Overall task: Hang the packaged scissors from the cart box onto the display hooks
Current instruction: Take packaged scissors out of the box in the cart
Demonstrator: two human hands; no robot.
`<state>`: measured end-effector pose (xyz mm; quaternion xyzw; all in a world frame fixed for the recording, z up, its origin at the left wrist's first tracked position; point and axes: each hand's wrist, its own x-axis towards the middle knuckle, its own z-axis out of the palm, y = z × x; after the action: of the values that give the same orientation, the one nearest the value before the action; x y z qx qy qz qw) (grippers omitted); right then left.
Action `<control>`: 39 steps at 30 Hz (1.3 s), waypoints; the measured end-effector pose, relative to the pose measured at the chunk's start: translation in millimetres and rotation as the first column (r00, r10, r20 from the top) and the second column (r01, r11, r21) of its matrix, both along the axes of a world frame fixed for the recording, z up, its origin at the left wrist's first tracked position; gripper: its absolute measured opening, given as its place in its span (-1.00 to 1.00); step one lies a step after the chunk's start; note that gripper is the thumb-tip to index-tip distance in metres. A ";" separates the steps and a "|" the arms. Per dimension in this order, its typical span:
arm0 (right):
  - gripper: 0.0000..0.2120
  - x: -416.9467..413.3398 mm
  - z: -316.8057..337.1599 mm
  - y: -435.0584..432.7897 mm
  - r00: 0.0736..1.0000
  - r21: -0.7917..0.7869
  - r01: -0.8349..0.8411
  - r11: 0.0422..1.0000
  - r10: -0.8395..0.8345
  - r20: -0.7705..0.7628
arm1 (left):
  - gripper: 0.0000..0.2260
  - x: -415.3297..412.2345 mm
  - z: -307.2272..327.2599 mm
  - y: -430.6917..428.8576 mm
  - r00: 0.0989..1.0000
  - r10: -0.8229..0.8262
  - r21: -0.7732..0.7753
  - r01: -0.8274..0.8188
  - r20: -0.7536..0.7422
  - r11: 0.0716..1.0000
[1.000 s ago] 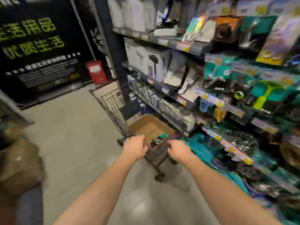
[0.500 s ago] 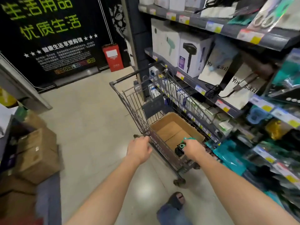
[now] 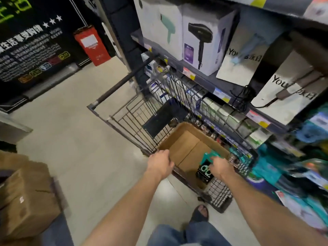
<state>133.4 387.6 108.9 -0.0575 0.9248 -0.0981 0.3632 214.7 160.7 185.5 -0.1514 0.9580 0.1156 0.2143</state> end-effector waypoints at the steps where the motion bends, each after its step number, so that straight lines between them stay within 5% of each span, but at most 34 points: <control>1: -0.67 -3.6 -3.7 -0.4 0.999 0.000 0.031 1.000 -0.031 0.017 | -0.74 -9.1 -4.9 -1.7 0.999 -0.044 -0.017 0.045 0.024 0.999; 9: -0.59 -18.5 -33.5 -7.0 0.919 0.022 0.389 0.921 -0.390 0.060 | -0.62 -107.4 -74.6 -17.6 0.903 -0.365 0.041 0.366 0.225 0.930; 16: -0.67 -6.7 -37.7 -37.8 0.761 0.074 0.642 0.763 -0.646 0.066 | -0.69 -161.6 -121.6 -20.0 0.781 -0.586 0.180 0.558 0.218 0.810; 22: -0.71 -1.9 -58.0 -54.2 0.671 0.082 0.733 0.675 -0.738 0.070 | -0.75 -167.3 -146.8 -18.8 0.787 -0.551 0.298 0.475 0.278 0.828; 34: -0.92 9.9 -145.9 -17.4 0.747 0.106 0.652 0.751 -0.660 0.079 | -0.76 -157.3 -245.0 21.9 0.760 -0.575 0.302 0.496 0.302 0.814; 39: -0.83 20.2 -163.1 -3.7 0.732 -0.055 0.681 0.730 -0.682 0.013 | -0.61 -157.0 -306.3 66.9 0.795 -0.484 0.303 0.391 0.365 0.869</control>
<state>153.5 383.9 -54.2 0.2747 0.8800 -0.2497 0.2964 57.7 227.6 -120.8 0.0775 0.8775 0.1275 0.4558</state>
